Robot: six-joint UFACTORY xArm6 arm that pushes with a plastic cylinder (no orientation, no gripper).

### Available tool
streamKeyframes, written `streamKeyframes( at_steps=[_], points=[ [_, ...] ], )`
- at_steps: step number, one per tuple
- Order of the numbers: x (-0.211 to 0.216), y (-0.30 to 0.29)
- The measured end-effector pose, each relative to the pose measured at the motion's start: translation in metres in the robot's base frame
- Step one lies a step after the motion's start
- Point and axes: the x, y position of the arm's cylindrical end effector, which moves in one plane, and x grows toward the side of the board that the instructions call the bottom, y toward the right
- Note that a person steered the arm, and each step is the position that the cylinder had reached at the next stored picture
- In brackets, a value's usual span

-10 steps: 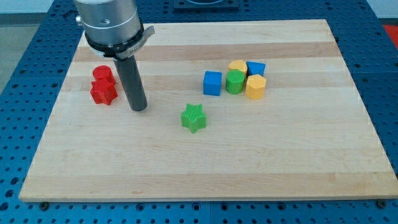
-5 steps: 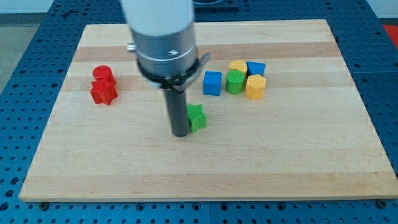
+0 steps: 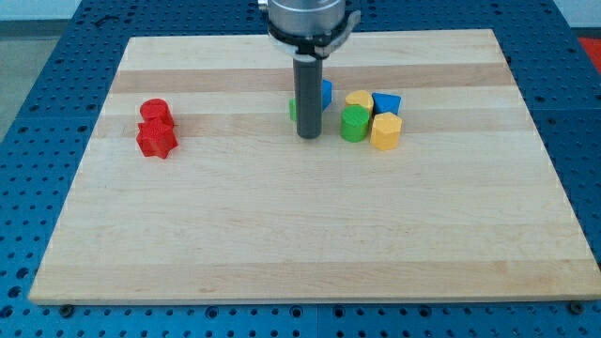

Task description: Push the green star towards the top center

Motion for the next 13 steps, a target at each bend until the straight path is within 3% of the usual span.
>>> streamKeyframes(
  at_steps=[2,6,8,10,12,13],
  points=[
    [-0.037,-0.05],
    [-0.041,0.012],
    [-0.049,0.014],
    [-0.088,0.053],
    [-0.121,0.006],
    [-0.137,0.011]
  ],
)
